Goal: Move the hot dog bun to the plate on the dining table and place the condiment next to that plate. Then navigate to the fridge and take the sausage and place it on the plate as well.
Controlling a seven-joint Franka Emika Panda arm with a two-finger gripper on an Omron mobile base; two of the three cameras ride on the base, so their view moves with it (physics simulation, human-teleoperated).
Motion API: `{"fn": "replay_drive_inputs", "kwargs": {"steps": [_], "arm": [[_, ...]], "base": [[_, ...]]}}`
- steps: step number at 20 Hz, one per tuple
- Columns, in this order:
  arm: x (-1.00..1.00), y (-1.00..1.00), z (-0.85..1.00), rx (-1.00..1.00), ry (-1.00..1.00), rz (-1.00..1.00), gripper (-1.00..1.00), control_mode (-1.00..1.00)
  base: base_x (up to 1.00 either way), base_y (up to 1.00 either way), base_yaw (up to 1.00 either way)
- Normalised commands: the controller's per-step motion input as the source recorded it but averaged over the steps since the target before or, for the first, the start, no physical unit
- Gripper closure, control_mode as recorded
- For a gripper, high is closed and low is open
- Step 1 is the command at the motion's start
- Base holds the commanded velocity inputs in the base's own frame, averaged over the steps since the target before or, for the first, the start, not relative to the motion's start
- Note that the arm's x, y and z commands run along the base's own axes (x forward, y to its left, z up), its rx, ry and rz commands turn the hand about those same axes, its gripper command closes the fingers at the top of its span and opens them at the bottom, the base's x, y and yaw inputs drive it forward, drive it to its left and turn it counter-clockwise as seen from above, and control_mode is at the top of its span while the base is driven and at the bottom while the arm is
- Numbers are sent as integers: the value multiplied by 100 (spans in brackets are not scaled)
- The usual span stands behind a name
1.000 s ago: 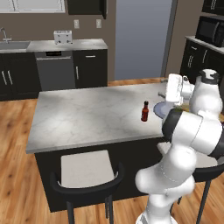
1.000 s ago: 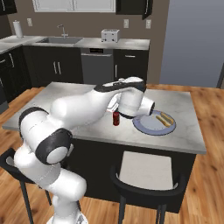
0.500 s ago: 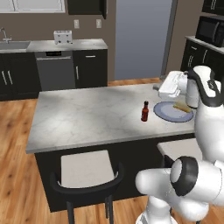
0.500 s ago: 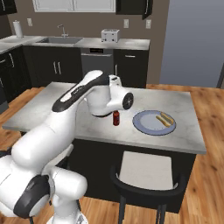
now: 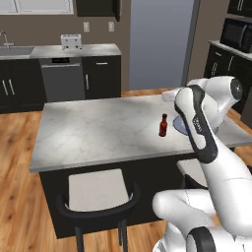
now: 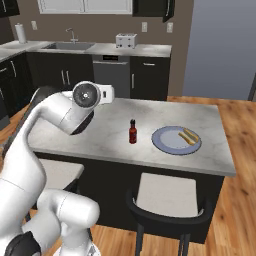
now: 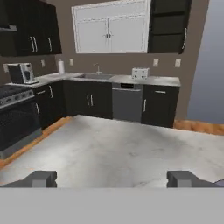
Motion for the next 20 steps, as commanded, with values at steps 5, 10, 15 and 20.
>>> {"fn": "replay_drive_inputs", "kwargs": {"steps": [5, 10, 15, 20], "arm": [[-77, 0, 18, 0, 34, -36, -100, -100], [-95, -5, 11, 0, 21, -30, -100, -100], [-100, -11, 0, 0, 1, -18, -100, -100], [-93, -12, 0, 3, 2, -4, -100, -100]], "base": [[0, 0, 0], [0, 0, 0], [0, 0, 0], [0, 0, 0]]}}
